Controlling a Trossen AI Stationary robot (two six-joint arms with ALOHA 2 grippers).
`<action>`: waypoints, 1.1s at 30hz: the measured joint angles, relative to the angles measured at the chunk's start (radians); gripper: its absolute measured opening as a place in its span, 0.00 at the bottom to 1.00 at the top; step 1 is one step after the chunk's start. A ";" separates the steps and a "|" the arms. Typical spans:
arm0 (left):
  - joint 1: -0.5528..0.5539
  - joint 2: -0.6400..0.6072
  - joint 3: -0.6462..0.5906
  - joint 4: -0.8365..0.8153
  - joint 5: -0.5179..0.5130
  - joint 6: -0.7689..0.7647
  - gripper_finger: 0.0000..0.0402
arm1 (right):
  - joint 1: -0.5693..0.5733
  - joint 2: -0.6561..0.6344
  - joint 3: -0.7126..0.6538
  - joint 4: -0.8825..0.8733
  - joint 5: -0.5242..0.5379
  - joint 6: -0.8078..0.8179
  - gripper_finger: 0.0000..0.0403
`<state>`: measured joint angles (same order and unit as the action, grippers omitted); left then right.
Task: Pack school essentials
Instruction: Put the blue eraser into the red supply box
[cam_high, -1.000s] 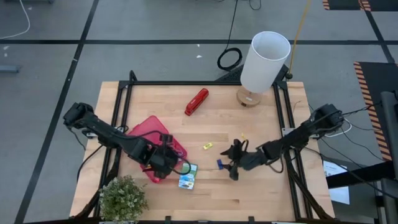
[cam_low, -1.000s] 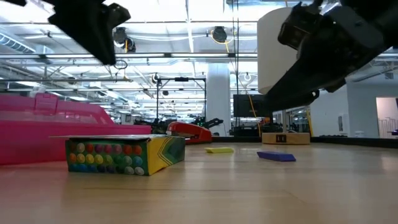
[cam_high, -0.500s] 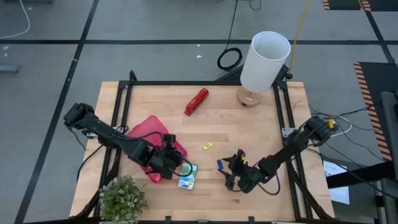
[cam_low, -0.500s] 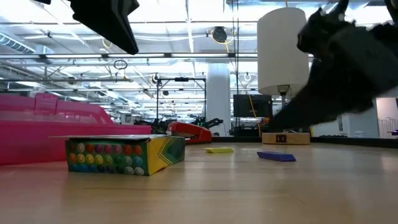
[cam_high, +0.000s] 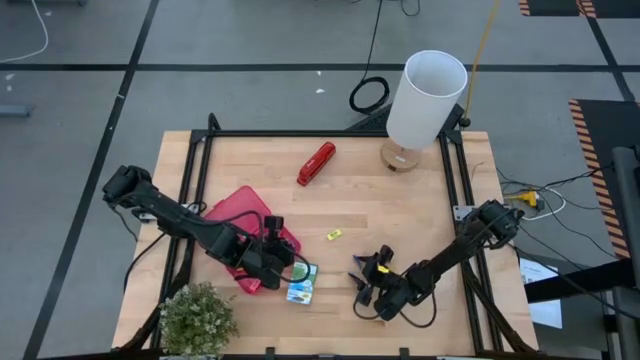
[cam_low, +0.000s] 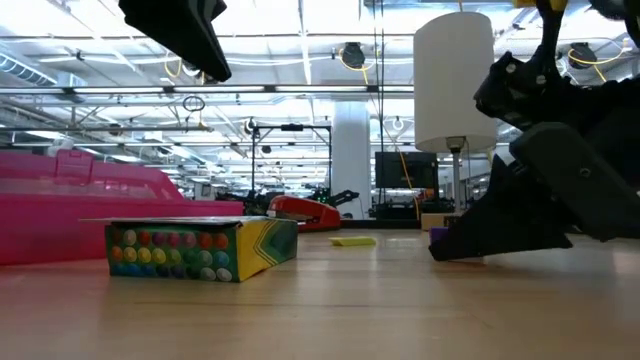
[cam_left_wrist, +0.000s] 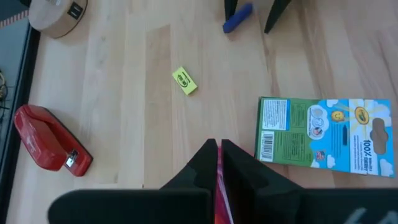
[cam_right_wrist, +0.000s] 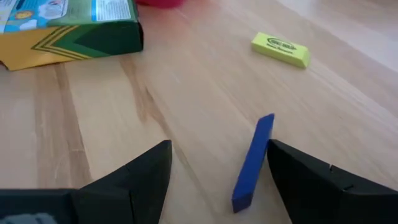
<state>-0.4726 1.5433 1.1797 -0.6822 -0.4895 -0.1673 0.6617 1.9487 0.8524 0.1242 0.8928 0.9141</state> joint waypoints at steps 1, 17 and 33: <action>0.000 0.000 0.000 0.000 0.000 0.000 0.06 | 0.001 0.000 0.002 -0.005 0.001 0.008 0.64; 0.000 0.000 0.000 0.004 0.001 0.007 0.06 | 0.008 -0.001 0.004 -0.027 -0.053 0.010 0.41; -0.001 0.055 0.000 0.302 0.107 0.072 0.20 | -0.005 -0.119 -0.003 -0.039 -0.107 -0.221 0.06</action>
<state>-0.4741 1.5979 1.1793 -0.3803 -0.3821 -0.0953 0.6564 1.8294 0.8497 0.0851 0.7856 0.6930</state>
